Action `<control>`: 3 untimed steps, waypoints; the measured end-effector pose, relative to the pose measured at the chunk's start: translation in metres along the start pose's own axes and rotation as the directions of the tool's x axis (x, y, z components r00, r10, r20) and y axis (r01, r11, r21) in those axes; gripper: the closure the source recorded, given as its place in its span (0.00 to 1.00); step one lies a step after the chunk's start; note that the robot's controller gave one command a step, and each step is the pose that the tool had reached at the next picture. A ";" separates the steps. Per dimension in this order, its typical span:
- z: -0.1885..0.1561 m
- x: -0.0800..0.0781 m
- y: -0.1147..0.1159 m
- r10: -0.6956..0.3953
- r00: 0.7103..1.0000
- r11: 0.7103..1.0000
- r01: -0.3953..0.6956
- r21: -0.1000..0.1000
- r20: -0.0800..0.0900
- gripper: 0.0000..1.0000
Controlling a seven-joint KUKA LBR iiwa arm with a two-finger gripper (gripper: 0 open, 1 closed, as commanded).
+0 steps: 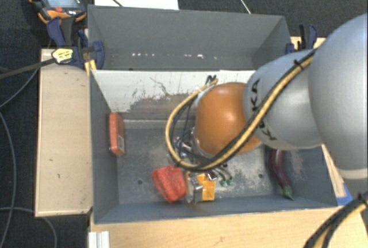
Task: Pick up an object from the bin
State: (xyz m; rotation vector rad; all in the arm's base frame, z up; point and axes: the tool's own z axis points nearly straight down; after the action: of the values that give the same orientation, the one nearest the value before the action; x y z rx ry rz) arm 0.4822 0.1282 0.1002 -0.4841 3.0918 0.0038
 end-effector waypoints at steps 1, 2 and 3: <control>0.028 0.013 -0.044 -0.397 0.918 0.918 0.397 0.002 0.001 0.00; 0.029 0.011 -0.050 -0.058 0.998 0.998 0.058 0.000 0.000 1.00; 0.029 0.011 -0.050 -0.058 0.998 0.998 0.058 0.000 0.000 1.00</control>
Offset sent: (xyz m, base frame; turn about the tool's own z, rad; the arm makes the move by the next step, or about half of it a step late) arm 0.0044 -0.0502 -0.0302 -0.0587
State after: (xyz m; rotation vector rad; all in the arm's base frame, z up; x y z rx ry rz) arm 0.4872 0.0777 0.0710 -0.5730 3.0768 0.0030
